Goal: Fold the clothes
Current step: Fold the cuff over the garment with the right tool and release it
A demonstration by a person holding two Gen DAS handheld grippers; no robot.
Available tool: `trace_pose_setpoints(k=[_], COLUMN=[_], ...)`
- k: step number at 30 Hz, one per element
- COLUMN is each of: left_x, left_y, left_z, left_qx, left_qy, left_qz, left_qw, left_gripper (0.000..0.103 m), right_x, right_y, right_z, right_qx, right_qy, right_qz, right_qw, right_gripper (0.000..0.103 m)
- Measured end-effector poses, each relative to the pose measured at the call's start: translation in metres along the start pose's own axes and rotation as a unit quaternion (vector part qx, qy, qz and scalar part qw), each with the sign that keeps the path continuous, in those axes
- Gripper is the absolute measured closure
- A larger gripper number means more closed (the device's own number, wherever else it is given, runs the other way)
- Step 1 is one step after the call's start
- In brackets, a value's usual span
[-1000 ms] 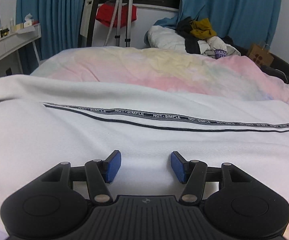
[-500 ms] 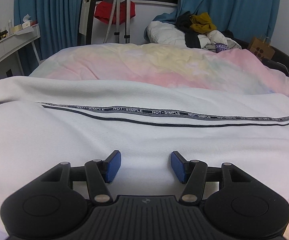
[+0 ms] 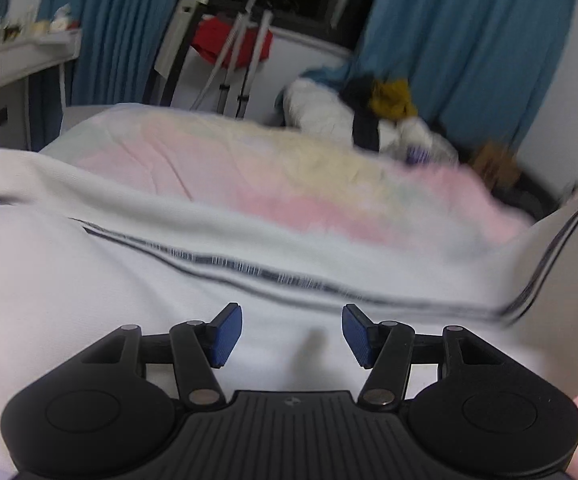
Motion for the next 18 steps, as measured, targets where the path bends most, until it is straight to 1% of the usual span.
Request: trace_pose_setpoints(k=[2,3,5,7,8,10,11,13,14,16,18], left_x=[0.012,0.017,0.024,0.026,0.026,0.024,0.023,0.022,0.023,0.023,0.022], left_y=[0.017,0.025,0.036,0.039,0.039,0.036,0.035,0.033,0.033,0.034,0.035], left_z=[-0.006,-0.009,-0.017,-0.025,-0.028,-0.032,-0.033,-0.033,-0.033,-0.031,-0.029], left_qx=[-0.028,-0.037,-0.044,-0.046,-0.046,-0.043,-0.042,-0.047,-0.051,-0.057,-0.058], left_qy=[0.033,0.046,0.069,0.086,0.091,0.096,0.098,0.100,0.100,0.095,0.092], left_qz=[0.033,0.049,0.070,0.073,0.069,0.060,0.057,0.054,0.055,0.059,0.063], left_qw=[0.9985,0.9970,0.9942,0.9926,0.9923,0.9926,0.9927,0.9924,0.9922,0.9921,0.9921], left_gripper=[0.045,0.044,0.044,0.044,0.044,0.044,0.044,0.044,0.044,0.044,0.044], right_x=[-0.011,-0.022,-0.050,-0.083,-0.100,-0.117,-0.114,-0.098,-0.090,-0.079,-0.085], right_y=[0.016,0.025,0.040,0.051,0.055,0.062,0.062,0.062,0.062,0.057,0.048], right_z=[-0.048,-0.071,-0.112,-0.145,-0.159,-0.171,-0.171,-0.165,-0.162,-0.160,-0.166], right_qx=[0.053,0.082,0.133,0.177,0.195,0.190,0.185,0.174,0.167,0.158,0.157], right_qy=[0.056,0.083,0.143,0.196,0.220,0.259,0.253,0.219,0.199,0.172,0.168], right_qz=[-0.006,-0.015,-0.043,-0.088,-0.112,-0.118,-0.122,-0.134,-0.136,-0.137,-0.146], right_qw=[0.997,0.993,0.980,0.960,0.949,0.940,0.942,0.951,0.956,0.963,0.962], right_gripper=[0.088,0.088,0.088,0.088,0.088,0.088,0.088,0.088,0.088,0.088,0.088])
Point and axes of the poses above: each gripper's, at about its wrist camera, not at the fingertips, and y roughly against the way its jaws point, z to its right, x to its top, the point moved 5 cm from there along -y, roughly the way its jaws point, and after that the axes turned 7 degrees about -x, right-handed, at the moved point
